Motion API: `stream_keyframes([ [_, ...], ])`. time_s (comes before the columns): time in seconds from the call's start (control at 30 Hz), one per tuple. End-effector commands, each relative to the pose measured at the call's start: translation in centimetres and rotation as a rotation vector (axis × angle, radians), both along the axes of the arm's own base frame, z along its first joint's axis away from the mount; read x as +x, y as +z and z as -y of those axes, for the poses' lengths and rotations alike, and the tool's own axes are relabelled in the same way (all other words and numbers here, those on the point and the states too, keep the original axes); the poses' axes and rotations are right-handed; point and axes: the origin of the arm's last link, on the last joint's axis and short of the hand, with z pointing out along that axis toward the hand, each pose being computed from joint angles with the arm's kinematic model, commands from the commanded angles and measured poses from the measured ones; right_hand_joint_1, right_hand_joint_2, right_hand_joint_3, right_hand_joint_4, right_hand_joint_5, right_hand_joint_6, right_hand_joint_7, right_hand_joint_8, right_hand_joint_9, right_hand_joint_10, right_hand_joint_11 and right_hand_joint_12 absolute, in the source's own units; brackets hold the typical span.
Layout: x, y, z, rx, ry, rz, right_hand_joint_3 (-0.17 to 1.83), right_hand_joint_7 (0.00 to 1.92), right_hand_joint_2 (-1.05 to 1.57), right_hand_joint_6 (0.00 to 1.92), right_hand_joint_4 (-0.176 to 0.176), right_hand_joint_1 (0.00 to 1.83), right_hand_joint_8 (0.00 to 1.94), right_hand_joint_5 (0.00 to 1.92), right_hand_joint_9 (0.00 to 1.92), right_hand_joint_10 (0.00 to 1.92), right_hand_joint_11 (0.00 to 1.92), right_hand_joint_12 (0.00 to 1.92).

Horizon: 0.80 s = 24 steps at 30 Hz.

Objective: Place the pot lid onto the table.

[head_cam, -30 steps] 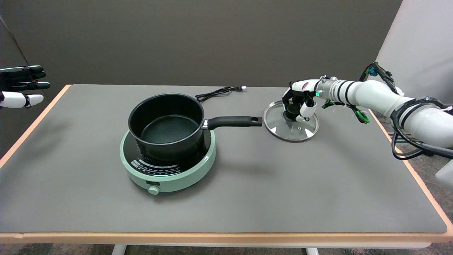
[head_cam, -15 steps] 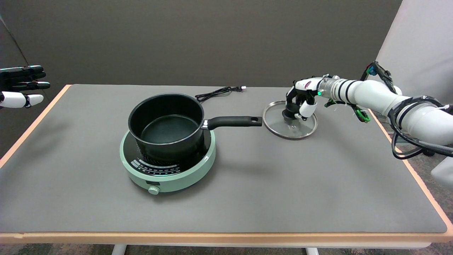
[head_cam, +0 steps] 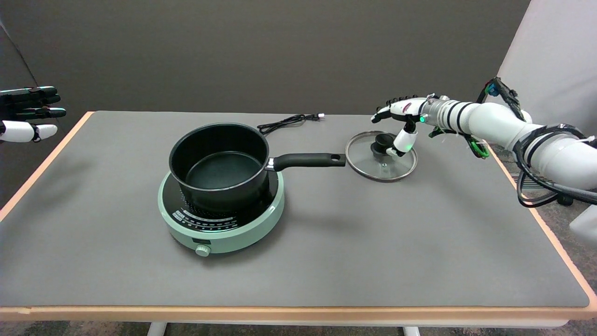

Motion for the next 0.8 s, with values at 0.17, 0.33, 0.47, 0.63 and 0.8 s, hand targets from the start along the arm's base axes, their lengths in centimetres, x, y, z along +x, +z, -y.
stream_keyframes([
  [0.17,5.9,-1.0,-1.1,0.054,0.151,0.136,1.0,0.14,-1.05,0.14,0.102,1.23,0.14,0.14,0.14,0.14,0.14,0.14],
  [0.33,9.5,-3.4,-2.5,0.148,0.248,0.225,0.84,0.09,-1.05,0.09,0.078,1.15,0.09,0.09,0.09,0.09,0.09,0.09],
  [0.47,11.2,-5.1,-3.7,0.212,0.292,0.281,0.76,0.08,-1.05,0.08,0.074,1.13,0.08,0.08,0.08,0.08,0.08,0.08],
  [0.63,13.4,-7.5,-5.2,0.312,0.322,0.287,0.76,0.07,-1.05,0.07,0.055,1.12,0.07,0.07,0.07,0.07,0.07,0.07],
  [0.8,14.2,-9.6,-7.1,0.385,0.342,0.242,0.74,0.03,-1.05,0.03,-0.049,1.1,0.03,0.03,0.03,0.03,0.03,0.03],
])
